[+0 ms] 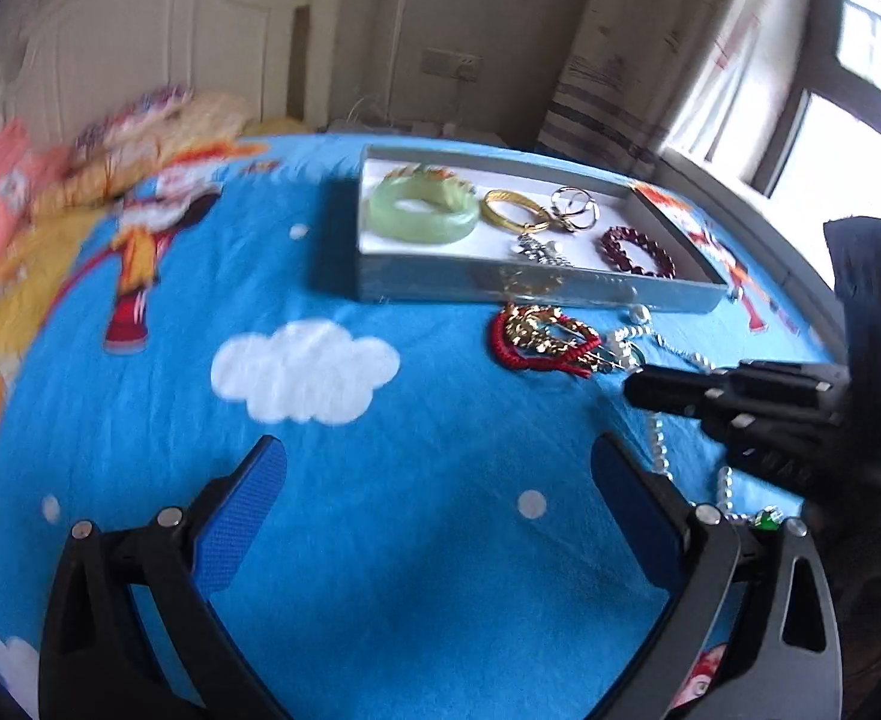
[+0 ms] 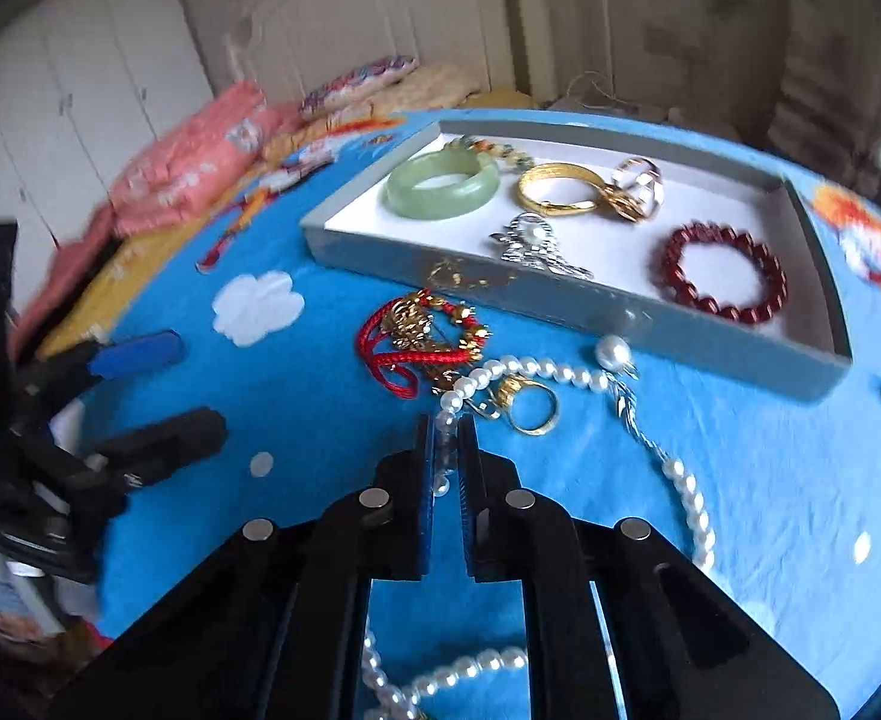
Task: Organize jewelry
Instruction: 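Grasp the pearl necklace with the right tool while the left tool grasps the red string bracelet, then lift the pearl necklace into the tray with the right tool while the left tool drops the red bracelet there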
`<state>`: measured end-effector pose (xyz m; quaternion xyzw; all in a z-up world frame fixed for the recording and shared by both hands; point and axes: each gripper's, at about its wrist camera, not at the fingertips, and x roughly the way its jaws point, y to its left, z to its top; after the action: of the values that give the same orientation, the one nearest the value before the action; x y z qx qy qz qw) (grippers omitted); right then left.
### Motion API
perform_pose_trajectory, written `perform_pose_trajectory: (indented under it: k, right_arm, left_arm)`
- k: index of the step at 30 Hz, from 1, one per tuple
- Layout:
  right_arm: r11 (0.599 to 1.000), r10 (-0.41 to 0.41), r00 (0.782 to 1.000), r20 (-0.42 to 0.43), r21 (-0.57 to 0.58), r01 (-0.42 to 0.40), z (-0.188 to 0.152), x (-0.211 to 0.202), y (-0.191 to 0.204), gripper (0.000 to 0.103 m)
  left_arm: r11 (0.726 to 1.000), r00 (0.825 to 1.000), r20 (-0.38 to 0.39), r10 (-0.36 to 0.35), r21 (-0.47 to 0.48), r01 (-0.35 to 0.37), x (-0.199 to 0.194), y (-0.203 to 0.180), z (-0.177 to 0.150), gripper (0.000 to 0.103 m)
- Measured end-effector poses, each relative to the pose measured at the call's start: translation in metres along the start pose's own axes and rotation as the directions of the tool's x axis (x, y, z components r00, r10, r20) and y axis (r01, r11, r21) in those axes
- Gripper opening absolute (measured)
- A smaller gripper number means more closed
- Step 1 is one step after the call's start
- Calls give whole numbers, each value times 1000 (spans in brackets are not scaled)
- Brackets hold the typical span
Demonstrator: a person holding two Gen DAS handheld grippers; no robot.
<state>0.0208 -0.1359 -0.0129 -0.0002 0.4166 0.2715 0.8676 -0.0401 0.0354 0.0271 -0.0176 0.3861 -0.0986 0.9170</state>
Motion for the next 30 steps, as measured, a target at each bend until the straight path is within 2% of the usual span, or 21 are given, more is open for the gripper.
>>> perform_pose_trajectory:
  k: [1,3,5,7,10,14,15,16,18,19,20,23,30]
  right_arm:
    - [997,58,998,33,47,-60,-3,-9,-11,9]
    - [983,139,986,86,108,-148,-6,-23,-25,9]
    - [962,209,967,149,143,-230,-10,-36,-39,9]
    - [955,224,958,179,155,-252,-14,-43,-45,9]
    - [943,246,948,202,174,-283,-18,-49,-52,9]
    - [933,273,934,229,173,-315,-19,-54,-56,9]
    - [932,276,933,231,174,-319,-19,-54,-56,9]
    - [930,279,932,234,176,-322,-19,-54,-57,9]
    - [928,282,928,243,178,-328,-21,-56,-59,9]
    - [926,283,927,247,179,-331,-22,-58,-60,9]
    - [925,284,924,257,181,-334,-23,-59,-60,9]
    - [918,291,912,290,183,-352,-24,-63,-63,9]
    - [892,320,876,361,197,-407,-28,-75,-73,9]
  left_arm:
    - [998,1000,17,19,64,-20,0,-10,3,101]
    - [985,1000,22,11,170,-14,2,-26,8,100]
    - [960,1000,30,-6,281,-3,7,-43,14,91]
    - [935,999,-9,-36,353,37,18,-54,20,72]
    - [923,999,-34,-23,383,35,36,-61,28,55]
    - [912,998,-61,-20,408,43,54,-62,34,42]
    - [907,998,-65,-18,418,44,56,-63,33,37]
    - [904,997,-72,-18,425,47,59,-64,31,26]
    - [899,997,-75,-23,434,53,62,-65,31,17]
    - [899,997,-71,-28,435,57,62,-65,31,8]
    - [901,997,-66,-35,430,60,61,-65,32,6]
    - [925,992,-54,-111,359,123,52,-53,41,5]
    - [941,991,-4,-132,313,126,25,-33,67,5]
